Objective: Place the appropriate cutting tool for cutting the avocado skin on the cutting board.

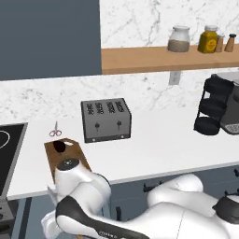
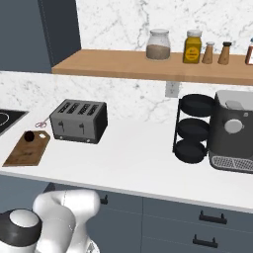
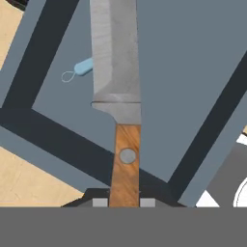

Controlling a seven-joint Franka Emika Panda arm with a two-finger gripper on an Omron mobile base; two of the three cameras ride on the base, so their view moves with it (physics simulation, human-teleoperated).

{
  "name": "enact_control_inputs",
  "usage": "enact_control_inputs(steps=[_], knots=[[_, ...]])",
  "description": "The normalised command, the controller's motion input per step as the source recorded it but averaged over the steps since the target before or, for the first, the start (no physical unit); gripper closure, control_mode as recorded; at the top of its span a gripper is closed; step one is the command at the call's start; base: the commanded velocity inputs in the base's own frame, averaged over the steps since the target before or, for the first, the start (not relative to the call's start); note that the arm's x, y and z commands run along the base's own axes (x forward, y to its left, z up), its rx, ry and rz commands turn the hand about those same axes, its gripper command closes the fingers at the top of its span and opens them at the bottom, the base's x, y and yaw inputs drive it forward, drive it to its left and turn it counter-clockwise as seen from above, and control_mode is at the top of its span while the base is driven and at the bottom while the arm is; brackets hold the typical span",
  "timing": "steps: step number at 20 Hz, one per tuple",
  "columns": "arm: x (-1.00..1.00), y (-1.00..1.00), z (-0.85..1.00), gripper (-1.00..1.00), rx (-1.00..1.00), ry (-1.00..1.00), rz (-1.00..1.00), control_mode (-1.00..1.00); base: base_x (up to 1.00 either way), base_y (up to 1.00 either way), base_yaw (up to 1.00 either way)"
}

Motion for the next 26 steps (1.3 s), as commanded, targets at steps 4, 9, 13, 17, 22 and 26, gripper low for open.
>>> enact_control_inputs(steps=[4,9,13,17,22,26], knots=[[0.25,-0.46,0.77,1.00,0.00,-0.04,-0.01,-1.00,0.00,0.00,0.00],[0.60,-0.50,0.57,1.00,0.03,-0.01,-0.03,-1.00,0.00,0.00,0.00],[0.74,-0.41,0.18,1.00,0.04,0.00,-0.06,-1.00,0.00,0.00,0.00],[0.73,-0.18,0.00,1.00,0.00,0.00,-0.06,-1.00,0.00,0.00,0.00],[0.73,-0.08,-0.01,1.00,0.00,0.00,-0.05,-1.00,0.00,0.00,0.00],[0.75,-0.01,-0.04,1.00,0.00,0.00,-0.03,-1.00,0.00,0.00,0.00]])
